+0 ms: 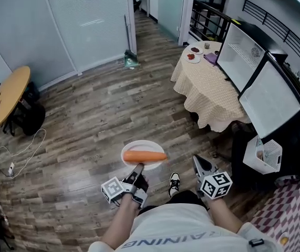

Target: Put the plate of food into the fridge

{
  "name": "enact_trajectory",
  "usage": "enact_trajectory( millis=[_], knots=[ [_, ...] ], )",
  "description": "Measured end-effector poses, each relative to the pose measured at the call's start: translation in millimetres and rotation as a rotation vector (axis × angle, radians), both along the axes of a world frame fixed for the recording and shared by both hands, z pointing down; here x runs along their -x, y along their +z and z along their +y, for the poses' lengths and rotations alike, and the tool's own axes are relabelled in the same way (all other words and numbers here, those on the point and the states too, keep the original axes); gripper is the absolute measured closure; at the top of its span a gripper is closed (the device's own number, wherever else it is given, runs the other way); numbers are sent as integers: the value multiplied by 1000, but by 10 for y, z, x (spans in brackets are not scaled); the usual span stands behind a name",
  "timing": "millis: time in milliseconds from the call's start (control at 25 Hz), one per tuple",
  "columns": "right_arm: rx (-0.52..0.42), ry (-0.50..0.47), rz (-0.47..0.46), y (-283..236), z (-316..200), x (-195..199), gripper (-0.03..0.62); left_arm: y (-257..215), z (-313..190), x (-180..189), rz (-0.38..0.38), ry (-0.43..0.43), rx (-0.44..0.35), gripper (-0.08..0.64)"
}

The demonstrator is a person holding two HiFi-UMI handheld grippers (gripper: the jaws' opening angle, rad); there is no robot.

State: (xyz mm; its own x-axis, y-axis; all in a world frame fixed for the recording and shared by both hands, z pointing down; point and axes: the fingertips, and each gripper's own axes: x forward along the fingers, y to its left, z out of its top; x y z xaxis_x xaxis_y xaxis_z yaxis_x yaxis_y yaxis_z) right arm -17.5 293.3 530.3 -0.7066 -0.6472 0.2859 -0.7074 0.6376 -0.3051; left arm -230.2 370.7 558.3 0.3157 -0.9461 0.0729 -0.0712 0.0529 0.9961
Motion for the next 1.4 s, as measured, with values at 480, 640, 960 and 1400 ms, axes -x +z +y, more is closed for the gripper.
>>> enact_trajectory(
  millis=[480, 640, 960, 1400],
  knots=[
    [-5, 6, -32, -113, -1331, -229, 569, -200, -1296, -259, -19, 21, -9, 531],
    [18, 38, -52, -41, -1754, -391, 569, -200, -1722, -389, -35, 42, 5, 531],
    [51, 33, -70, 127, -2377, -511, 569, -174, -2386, -502, -31, 42, 33, 531],
    [53, 60, -61, 287, -2998, -451, 569, -10, -3092, -411, 19, 53, 29, 531]
  ],
)
